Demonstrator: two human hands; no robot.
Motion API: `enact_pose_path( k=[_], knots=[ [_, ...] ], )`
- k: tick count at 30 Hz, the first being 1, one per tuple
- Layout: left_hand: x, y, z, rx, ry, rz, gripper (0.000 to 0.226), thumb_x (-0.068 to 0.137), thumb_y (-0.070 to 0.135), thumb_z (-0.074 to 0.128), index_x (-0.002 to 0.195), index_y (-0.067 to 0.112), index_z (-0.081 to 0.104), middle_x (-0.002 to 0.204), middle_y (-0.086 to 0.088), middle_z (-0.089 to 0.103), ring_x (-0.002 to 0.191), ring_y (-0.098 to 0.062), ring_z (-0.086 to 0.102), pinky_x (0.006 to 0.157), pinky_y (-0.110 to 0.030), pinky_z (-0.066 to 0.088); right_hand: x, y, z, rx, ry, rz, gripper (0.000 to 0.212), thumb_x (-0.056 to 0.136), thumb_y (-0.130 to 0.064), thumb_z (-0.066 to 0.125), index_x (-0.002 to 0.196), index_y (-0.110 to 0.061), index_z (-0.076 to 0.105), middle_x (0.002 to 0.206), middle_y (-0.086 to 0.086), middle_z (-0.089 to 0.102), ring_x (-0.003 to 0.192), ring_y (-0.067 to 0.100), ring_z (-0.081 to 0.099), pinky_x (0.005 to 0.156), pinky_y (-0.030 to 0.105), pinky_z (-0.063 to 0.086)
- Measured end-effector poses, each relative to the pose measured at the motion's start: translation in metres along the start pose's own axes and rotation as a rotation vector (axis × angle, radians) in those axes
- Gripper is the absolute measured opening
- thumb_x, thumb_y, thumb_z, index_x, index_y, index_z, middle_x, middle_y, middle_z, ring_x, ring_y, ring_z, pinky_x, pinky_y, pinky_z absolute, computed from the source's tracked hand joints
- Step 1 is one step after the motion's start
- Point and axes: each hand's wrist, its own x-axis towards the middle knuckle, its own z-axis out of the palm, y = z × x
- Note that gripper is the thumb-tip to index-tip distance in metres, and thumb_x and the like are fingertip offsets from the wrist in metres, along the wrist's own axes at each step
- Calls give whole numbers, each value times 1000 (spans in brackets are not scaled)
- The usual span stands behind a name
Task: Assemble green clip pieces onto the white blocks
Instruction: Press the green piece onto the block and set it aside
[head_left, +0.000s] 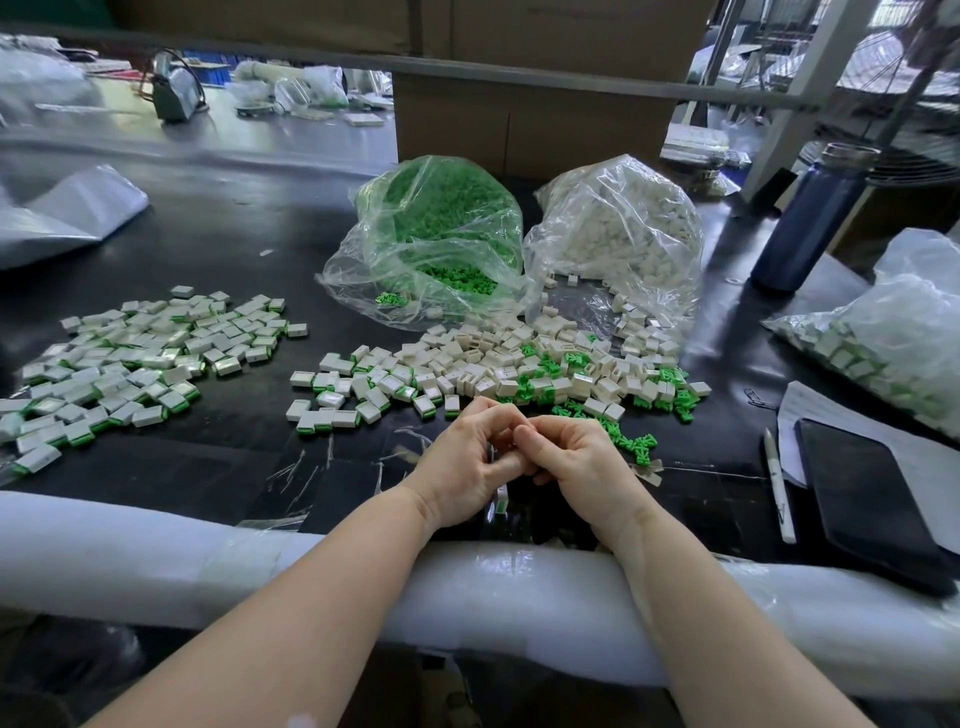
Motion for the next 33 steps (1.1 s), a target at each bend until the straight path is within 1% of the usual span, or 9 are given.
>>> enact_pose_path(
  k=[2,4,8,16,21,24,26,30,33],
  knots=[
    [0,0,0,10,-7,-1,25,84,7,64,77,30,58,99,-6,48,87,-30,59,85,-42,52,1,1,0,-2,10,-6,18,91,-15,57,88,-7,72,70,11,60,63,14,50,55,15,43],
    [0,-1,0,33,-7,1,24,84,9,64,77,31,58,99,-4,48,89,-28,59,86,-44,51,1,2,0,-6,14,-9,19,91,-15,57,87,-4,72,68,14,57,62,16,47,54,17,41],
    [1,-2,0,51,-5,8,25,85,11,63,77,33,57,96,0,47,84,-19,56,84,-39,51,1,2,0,-17,27,-16,20,91,-15,57,85,-4,72,66,14,54,60,18,43,54,22,37],
    [1,-3,0,44,2,12,27,85,11,63,77,35,55,92,6,46,76,-4,51,76,-20,45,1,0,2,42,48,-27,18,90,-13,59,82,-3,72,61,8,57,52,5,46,51,16,39],
    [1,-1,0,45,-11,9,25,86,13,63,78,35,55,95,3,47,80,-10,52,79,-26,47,1,0,2,81,56,-15,19,89,-13,59,77,-8,72,53,-6,59,49,0,48,50,12,40],
    [0,1,-1,18,-11,10,20,87,12,62,79,30,56,98,-5,48,84,-22,56,83,-35,51,0,-1,2,52,46,-22,20,90,-18,59,82,-7,73,66,10,64,58,10,52,55,16,44],
    [-1,2,-1,4,-1,8,20,87,11,62,80,29,57,97,-5,47,84,-22,56,83,-36,51,1,-1,2,34,35,-22,21,91,-21,58,87,-7,73,75,17,65,65,16,53,59,20,46],
    [-1,4,-1,-10,43,7,19,86,11,63,81,29,58,95,-1,46,83,-17,54,82,-29,49,1,-3,4,17,64,-26,22,93,-21,54,86,-8,71,69,8,63,63,13,54,59,21,47],
    [-1,4,-1,-28,93,-1,20,84,9,65,84,29,60,97,-1,48,84,-13,54,80,-17,46,0,-4,4,54,104,-11,29,95,-24,49,85,-6,70,65,5,62,61,11,57,57,20,49]
  ],
)
